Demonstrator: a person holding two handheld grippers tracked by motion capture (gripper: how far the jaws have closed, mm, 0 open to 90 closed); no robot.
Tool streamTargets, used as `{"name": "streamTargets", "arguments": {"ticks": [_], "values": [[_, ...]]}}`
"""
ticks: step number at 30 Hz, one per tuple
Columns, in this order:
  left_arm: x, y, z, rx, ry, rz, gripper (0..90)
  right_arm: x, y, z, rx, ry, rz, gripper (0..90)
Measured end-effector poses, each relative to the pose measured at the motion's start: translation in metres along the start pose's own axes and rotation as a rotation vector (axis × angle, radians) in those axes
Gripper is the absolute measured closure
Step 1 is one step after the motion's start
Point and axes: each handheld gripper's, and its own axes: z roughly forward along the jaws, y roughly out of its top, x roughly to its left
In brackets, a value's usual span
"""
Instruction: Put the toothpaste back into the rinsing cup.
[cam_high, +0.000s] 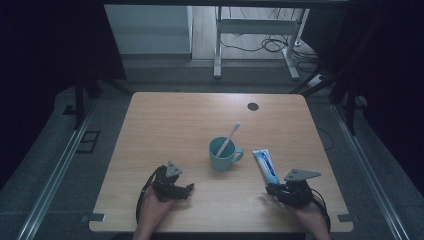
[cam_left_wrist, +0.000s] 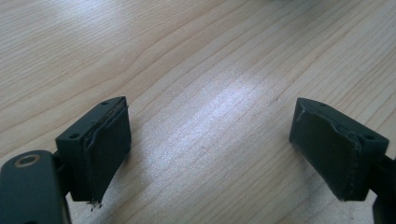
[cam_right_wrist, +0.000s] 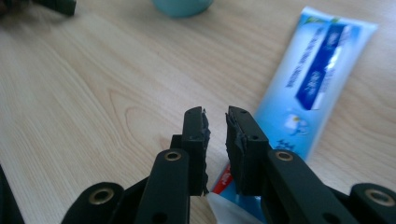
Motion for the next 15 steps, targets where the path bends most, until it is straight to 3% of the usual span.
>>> {"name": "streamTargets", "arguments": {"ticks": [5,15], "values": [[0.000,0.000,0.000,0.000,0.000,0.000,12.8,0.000,-0.001,0.002,0.015,0.008,-0.013,77.4],[0.000,0.000,0.000,0.000,0.000,0.000,12.8,-0.014,-0.006,-0.004,0.022,-0.038,0.007,77.2]]}}
